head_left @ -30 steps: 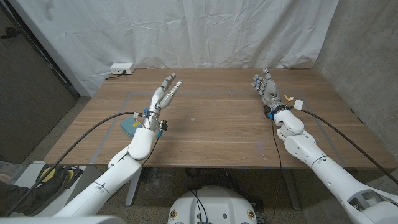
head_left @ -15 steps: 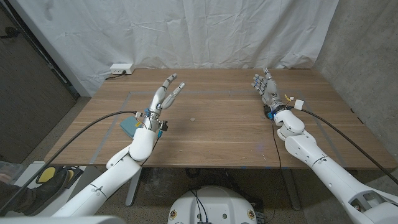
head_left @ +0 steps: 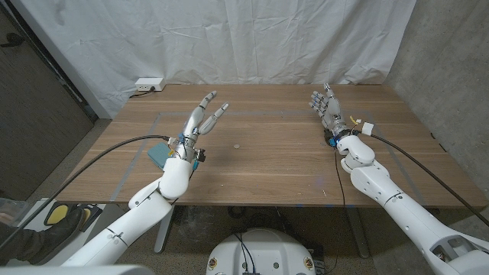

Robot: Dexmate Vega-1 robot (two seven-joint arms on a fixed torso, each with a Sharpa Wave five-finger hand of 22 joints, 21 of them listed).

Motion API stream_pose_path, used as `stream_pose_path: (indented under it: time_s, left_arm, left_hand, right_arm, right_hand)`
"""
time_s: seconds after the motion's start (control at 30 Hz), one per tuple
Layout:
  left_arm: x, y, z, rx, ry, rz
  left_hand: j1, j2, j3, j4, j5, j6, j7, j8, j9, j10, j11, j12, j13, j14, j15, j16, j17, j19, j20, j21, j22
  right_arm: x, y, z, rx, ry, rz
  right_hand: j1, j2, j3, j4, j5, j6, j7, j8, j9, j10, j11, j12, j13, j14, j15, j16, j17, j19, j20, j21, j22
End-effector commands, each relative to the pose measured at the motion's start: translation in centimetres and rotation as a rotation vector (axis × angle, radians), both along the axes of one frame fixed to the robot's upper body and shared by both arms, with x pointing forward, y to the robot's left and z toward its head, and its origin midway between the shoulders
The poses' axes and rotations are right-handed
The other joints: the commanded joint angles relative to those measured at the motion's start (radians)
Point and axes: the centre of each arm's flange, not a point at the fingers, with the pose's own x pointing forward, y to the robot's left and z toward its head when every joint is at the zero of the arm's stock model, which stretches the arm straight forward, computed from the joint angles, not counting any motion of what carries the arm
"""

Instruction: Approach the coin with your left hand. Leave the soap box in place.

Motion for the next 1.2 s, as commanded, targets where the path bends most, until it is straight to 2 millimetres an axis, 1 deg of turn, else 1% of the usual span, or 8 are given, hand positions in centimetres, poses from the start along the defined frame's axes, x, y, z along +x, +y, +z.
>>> stream_pose_path:
  time_s: [0.03,0.33,0.43,0.63,0.8,1.03,1.2]
  left_arm:
    - [0.2,0.1,-0.1,0.012,0.012,0.028]
    - [0.5,-0.2,0.4,0.047,0.016,0.074]
    - [0.7,-0.3,0.6,0.058,0.017,0.081]
    - [1.8,-0.4,1.3,0.073,0.041,0.054]
    - [2.4,-0.3,1.7,0.105,0.074,0.029]
    - [2.2,-0.1,2.2,0.158,0.097,0.046]
    - [2.1,0.0,2.6,0.182,0.098,0.054]
  left_hand:
    - [0.012,0.000,0.002,-0.009,0.009,0.008,-0.001,0.003,0.006,0.012,-0.001,0.001,0.005,0.010,-0.005,0.004,0.004,0.007,-0.077,-0.001,0.001]
    - [0.018,0.000,0.003,-0.013,0.011,0.011,-0.003,0.003,0.006,0.013,0.000,-0.001,0.005,0.011,-0.007,0.003,0.004,0.008,-0.077,-0.003,0.001]
    - [0.023,0.001,0.004,-0.016,0.012,0.012,-0.002,0.002,0.006,0.015,-0.004,-0.001,0.005,0.013,-0.007,0.002,0.004,0.009,-0.077,-0.004,0.001]
    - [0.028,0.001,0.004,-0.019,0.013,0.016,-0.003,0.002,0.006,0.018,-0.008,-0.002,0.006,0.019,-0.007,0.003,0.004,0.011,-0.077,-0.005,0.001]
    - [0.031,0.001,0.004,-0.021,0.013,0.017,-0.004,0.001,0.006,0.019,-0.007,-0.003,0.006,0.020,-0.007,0.003,0.004,0.012,-0.076,-0.006,0.001]
    - [0.034,0.001,0.004,-0.022,0.013,0.017,-0.002,0.000,0.006,0.020,-0.007,-0.004,0.006,0.021,-0.007,0.002,0.004,0.015,-0.075,-0.007,0.001]
    - [0.035,0.002,0.003,-0.023,0.013,0.016,-0.003,-0.001,0.006,0.021,-0.008,-0.004,0.006,0.022,-0.008,0.001,0.004,0.016,-0.075,-0.007,0.001]
  right_arm:
    - [0.2,0.3,-0.2,-0.003,0.006,0.007]
    - [0.3,0.3,-0.3,0.001,0.008,0.006]
    - [0.3,0.2,-0.4,0.002,0.010,0.005]
    - [0.2,0.0,-0.7,0.008,0.014,-0.001]
    - [0.0,-0.3,-0.9,0.005,0.017,-0.009]
    - [-0.5,-0.6,-1.0,-0.002,0.017,-0.021]
    - [-0.7,-0.5,-1.0,-0.008,0.017,-0.021]
  right_hand:
    - [0.002,0.013,-0.004,0.001,0.005,0.011,0.001,-0.003,0.005,0.008,0.004,0.007,0.004,0.011,0.001,0.000,0.006,0.008,0.000,-0.003,0.003]
    - [0.002,0.013,-0.005,0.001,0.006,0.011,0.001,-0.004,0.005,0.009,0.004,0.007,0.004,0.011,0.001,0.000,0.006,0.009,0.001,-0.006,0.003]
    - [0.002,0.013,-0.006,0.001,0.006,0.011,0.001,-0.004,0.005,0.008,0.002,0.007,0.004,0.012,0.001,0.000,0.006,0.009,0.001,-0.007,0.003]
    - [0.002,0.014,-0.006,0.000,0.006,0.011,0.001,-0.004,0.005,0.009,0.004,0.007,0.004,0.012,0.000,0.000,0.006,0.010,0.001,-0.009,0.003]
    - [0.002,0.014,-0.007,0.000,0.006,0.010,0.001,-0.005,0.005,0.008,0.004,0.006,0.004,0.012,0.001,-0.001,0.006,0.011,0.001,-0.010,0.003]
    - [0.002,0.014,-0.008,0.000,0.006,0.011,0.000,-0.005,0.005,0.008,0.005,0.006,0.004,0.011,0.001,-0.001,0.006,0.011,0.002,-0.013,0.003]
    - [0.002,0.014,-0.008,0.000,0.006,0.011,0.001,-0.005,0.005,0.008,0.004,0.006,0.004,0.011,0.001,-0.001,0.006,0.011,0.002,-0.014,0.003]
